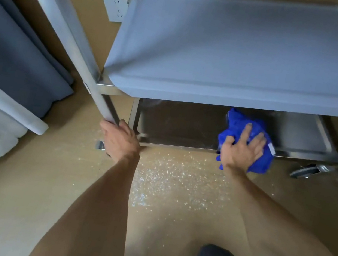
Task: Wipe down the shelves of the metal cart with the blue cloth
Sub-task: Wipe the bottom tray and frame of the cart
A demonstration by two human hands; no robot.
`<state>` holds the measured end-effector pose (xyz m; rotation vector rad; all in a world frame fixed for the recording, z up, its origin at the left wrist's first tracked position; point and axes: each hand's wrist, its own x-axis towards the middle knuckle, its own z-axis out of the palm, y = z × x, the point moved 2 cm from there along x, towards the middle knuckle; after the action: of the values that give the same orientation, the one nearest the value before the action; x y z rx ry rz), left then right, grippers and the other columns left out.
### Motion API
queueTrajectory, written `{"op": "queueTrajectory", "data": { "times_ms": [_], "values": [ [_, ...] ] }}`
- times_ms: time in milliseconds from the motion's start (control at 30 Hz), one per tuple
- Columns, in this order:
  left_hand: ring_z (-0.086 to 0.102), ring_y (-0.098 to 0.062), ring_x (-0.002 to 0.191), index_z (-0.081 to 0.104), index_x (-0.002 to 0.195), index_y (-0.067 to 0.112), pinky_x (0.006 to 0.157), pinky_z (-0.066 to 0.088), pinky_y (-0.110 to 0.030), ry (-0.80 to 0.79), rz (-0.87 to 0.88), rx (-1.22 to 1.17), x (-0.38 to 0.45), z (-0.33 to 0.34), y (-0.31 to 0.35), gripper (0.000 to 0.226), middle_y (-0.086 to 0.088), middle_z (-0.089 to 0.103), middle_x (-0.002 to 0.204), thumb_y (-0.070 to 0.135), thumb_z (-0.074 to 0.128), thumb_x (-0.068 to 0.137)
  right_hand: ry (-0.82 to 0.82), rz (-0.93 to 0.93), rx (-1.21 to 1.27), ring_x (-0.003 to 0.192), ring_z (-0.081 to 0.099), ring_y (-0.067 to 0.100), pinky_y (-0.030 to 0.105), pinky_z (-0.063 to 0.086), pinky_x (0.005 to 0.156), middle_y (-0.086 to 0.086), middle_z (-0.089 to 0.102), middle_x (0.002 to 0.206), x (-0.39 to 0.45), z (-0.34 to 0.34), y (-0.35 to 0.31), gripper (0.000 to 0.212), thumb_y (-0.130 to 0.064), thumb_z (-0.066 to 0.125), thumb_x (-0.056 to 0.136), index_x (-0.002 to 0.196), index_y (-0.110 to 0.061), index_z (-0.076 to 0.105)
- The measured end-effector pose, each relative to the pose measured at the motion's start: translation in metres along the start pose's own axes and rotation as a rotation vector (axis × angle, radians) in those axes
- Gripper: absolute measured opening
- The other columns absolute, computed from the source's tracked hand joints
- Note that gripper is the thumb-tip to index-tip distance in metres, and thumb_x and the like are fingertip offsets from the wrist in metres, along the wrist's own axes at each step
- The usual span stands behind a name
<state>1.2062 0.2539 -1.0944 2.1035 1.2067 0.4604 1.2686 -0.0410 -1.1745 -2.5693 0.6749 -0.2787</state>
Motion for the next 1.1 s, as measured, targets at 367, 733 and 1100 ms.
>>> {"op": "queueTrajectory", "data": {
  "times_ms": [367, 733, 1100],
  "values": [
    [0.061, -0.037, 0.087, 0.036, 0.094, 0.015, 0.066, 0.038, -0.038, -0.095, 0.17, 0.177, 0.023, -0.005, -0.015, 0.02, -0.015, 0.058, 0.1, 0.033, 0.046, 0.097, -0.306, -0.577, -0.089, 0.139, 0.037, 0.036, 0.049, 0.033, 0.107, 0.018, 0.039, 0.151, -0.164, 0.082, -0.19, 0.055, -0.046, 0.025, 0.092, 0.141, -0.033, 0.046],
    [0.063, -0.04, 0.087, 0.036, 0.112, 0.008, 0.069, 0.047, -0.041, 0.025, 0.104, 0.064, 0.004, 0.021, -0.012, 0.029, -0.017, 0.058, 0.108, 0.036, 0.036, 0.102, -0.082, -0.002, -0.061, 0.15, 0.012, 0.034, 0.05, 0.01, 0.119, 0.017, 0.017, 0.162, -0.022, 0.001, -0.015, 0.059, -0.048, 0.034, 0.095, 0.152, -0.034, 0.031],
    [0.061, -0.037, 0.085, 0.042, 0.109, 0.006, 0.066, 0.032, -0.034, 0.01, 0.143, 0.112, 0.006, 0.023, -0.015, 0.036, -0.013, 0.054, 0.108, 0.04, 0.045, 0.098, -0.159, -0.753, -0.179, 0.142, 0.031, 0.044, 0.055, 0.036, 0.107, 0.028, 0.026, 0.156, -0.154, 0.079, -0.145, 0.055, -0.05, 0.039, 0.098, 0.151, -0.04, 0.029]
  ]
}}
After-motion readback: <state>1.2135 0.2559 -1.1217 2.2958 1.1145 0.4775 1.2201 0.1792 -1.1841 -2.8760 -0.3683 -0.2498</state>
